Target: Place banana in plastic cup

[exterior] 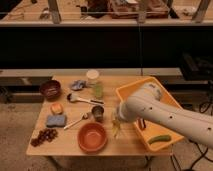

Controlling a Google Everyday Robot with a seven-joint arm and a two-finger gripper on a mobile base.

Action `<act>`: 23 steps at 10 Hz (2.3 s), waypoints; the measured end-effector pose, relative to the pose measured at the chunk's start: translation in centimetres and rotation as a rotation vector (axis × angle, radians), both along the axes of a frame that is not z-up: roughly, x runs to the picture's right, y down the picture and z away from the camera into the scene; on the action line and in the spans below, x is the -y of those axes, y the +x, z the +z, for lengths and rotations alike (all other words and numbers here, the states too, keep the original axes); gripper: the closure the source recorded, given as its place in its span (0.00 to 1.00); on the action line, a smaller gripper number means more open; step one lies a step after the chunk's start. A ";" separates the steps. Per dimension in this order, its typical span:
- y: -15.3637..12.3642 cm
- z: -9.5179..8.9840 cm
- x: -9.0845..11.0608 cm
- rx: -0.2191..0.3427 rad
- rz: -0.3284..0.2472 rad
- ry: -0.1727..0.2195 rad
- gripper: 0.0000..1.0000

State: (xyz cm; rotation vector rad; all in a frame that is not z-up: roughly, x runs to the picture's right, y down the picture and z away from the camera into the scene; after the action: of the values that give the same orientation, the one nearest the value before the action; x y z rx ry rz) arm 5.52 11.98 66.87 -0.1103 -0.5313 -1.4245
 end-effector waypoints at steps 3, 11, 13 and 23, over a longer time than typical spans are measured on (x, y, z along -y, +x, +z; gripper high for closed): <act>-1.7 0.1 6.8 0.021 -0.034 0.078 0.75; -9.3 13.2 22.1 -0.021 -0.032 0.069 0.75; -12.3 15.3 23.9 -0.032 -0.032 0.045 0.75; -6.5 21.3 16.6 0.023 0.014 -0.138 0.54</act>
State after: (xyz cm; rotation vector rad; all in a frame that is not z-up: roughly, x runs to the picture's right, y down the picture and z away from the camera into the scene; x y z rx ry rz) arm -1.03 -4.59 88.14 -0.2003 -0.6483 -1.3765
